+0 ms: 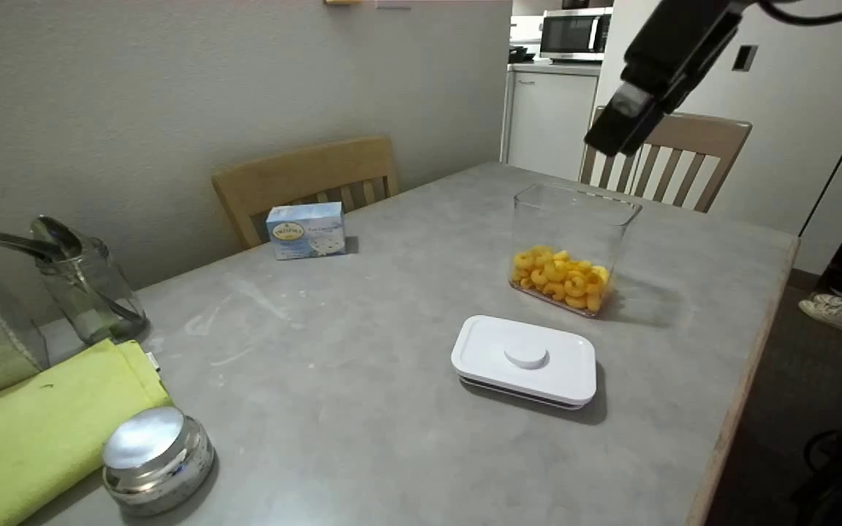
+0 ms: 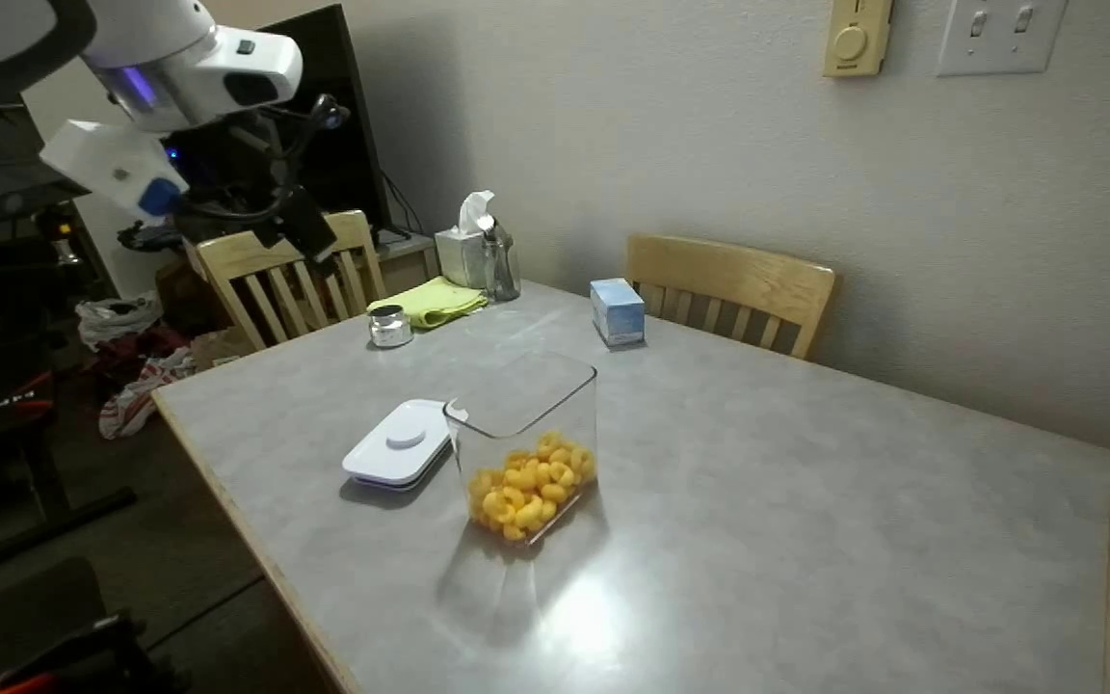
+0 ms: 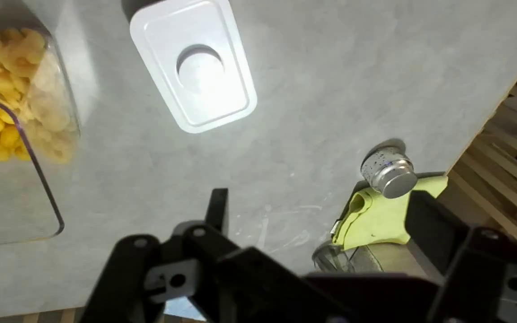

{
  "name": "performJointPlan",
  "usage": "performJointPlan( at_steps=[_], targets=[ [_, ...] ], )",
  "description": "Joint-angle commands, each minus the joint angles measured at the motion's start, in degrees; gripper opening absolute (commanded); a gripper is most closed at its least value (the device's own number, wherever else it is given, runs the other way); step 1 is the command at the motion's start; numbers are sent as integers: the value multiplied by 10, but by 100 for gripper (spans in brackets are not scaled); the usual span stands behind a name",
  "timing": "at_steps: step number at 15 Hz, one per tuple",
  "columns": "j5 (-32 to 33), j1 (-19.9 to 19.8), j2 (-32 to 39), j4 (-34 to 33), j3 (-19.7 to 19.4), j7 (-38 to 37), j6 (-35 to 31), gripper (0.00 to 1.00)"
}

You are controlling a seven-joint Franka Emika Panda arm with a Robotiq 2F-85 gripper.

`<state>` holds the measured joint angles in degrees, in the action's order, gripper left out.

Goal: Put the lid on the container and then press the button atop the lid

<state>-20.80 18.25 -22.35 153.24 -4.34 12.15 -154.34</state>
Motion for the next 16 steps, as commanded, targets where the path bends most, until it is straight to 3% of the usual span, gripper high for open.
performJointPlan(
  at_steps=[1, 5, 11, 16],
  targets=[
    [-18, 12, 77, -52, -20, 73, 9, 100],
    [-6, -9, 144, -102, -9, 119, 53, 100],
    [9, -66, 226, -173, 23, 120, 170, 100],
    [11, -87, 213, -157, 51, 102, 151, 100]
  ],
)
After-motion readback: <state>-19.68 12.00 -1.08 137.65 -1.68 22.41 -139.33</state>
